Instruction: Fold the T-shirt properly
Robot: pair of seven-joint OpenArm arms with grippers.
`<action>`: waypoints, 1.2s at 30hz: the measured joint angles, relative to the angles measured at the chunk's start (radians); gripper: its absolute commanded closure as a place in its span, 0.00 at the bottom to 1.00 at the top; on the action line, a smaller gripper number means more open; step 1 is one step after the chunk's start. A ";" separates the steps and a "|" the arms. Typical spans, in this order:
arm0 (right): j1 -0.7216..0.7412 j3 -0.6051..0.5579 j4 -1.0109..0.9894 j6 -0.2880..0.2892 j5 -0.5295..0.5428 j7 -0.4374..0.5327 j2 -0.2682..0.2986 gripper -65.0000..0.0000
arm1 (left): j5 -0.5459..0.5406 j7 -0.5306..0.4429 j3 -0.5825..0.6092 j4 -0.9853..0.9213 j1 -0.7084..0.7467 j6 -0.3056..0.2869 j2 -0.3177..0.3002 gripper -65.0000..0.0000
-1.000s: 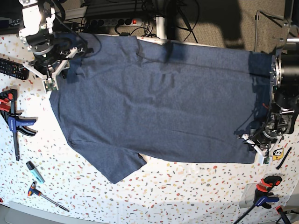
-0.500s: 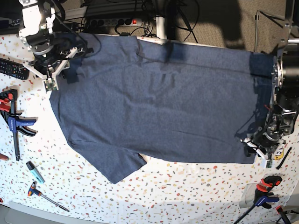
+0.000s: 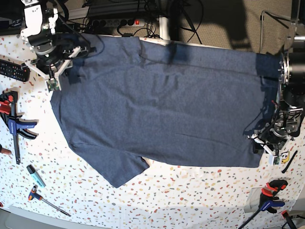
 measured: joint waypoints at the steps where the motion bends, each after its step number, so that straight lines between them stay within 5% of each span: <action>1: 0.000 0.000 0.000 0.000 -0.001 -0.009 0.000 0.73 | 0.000 0.000 0.000 0.000 0.003 0.000 0.000 0.56; 8: 0.000 0.000 0.000 0.000 -0.001 -0.014 -0.003 0.73 | -0.013 -0.029 0.000 0.003 0.033 0.014 -0.001 0.61; 11: 0.000 0.000 0.000 0.000 -0.001 -0.014 -0.003 0.73 | -0.016 -0.030 -0.001 0.005 0.043 -0.023 0.002 0.65; 17: 0.000 0.000 0.000 0.000 -0.001 0.009 -0.003 0.73 | -0.016 -0.030 -0.003 0.005 0.048 -0.071 0.015 1.00; 28: 0.013 0.000 0.000 0.000 0.000 0.212 -0.003 0.73 | -0.009 -0.074 -0.003 0.005 0.047 -0.064 0.012 1.00; 33: 0.171 0.000 -0.052 0.002 -0.001 0.166 -0.009 0.44 | -0.009 -0.051 -0.003 0.005 0.042 -0.068 0.012 1.00; 36: 0.274 0.000 -0.138 0.020 0.003 0.167 -0.009 0.41 | -0.010 -0.029 -0.003 0.005 0.040 -0.068 0.012 1.00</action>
